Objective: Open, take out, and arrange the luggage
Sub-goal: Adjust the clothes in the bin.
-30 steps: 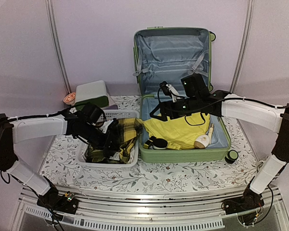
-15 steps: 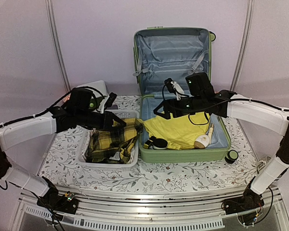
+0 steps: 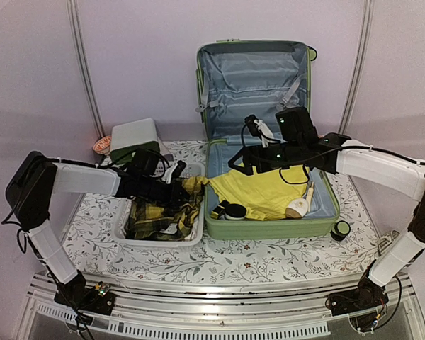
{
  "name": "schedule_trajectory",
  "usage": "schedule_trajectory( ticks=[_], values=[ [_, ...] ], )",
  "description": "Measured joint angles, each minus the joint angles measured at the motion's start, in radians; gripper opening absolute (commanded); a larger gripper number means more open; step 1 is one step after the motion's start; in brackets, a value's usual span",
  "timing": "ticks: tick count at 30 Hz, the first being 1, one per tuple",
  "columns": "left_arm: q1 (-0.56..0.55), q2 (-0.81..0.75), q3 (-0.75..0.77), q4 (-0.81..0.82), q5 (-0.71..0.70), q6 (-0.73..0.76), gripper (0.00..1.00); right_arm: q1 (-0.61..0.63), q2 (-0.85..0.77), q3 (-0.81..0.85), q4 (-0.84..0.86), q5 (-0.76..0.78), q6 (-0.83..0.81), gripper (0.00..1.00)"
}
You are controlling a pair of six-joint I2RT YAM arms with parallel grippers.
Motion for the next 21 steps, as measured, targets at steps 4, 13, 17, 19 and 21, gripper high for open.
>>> schedule_trajectory(
  ticks=[4,13,17,19,21],
  values=[
    [0.006,0.040,-0.014,0.023,-0.024,0.023,0.01,-0.007,0.000,-0.004,-0.001,0.000,0.000,0.80],
    [-0.001,-0.014,-0.003,-0.043,-0.145,0.068,0.06,-0.013,0.000,-0.007,0.002,0.000,0.000,0.80],
    [-0.001,-0.108,-0.003,-0.100,-0.188,0.073,0.07,-0.014,-0.009,-0.029,0.003,0.004,0.004,0.80],
    [-0.001,-0.164,-0.003,-0.105,-0.209,0.075,0.07,-0.014,-0.015,-0.039,0.006,0.005,0.007,0.80],
    [-0.001,-0.211,-0.003,-0.090,-0.230,0.076,0.07,-0.014,-0.020,-0.042,0.009,0.006,0.011,0.80]
  ],
)
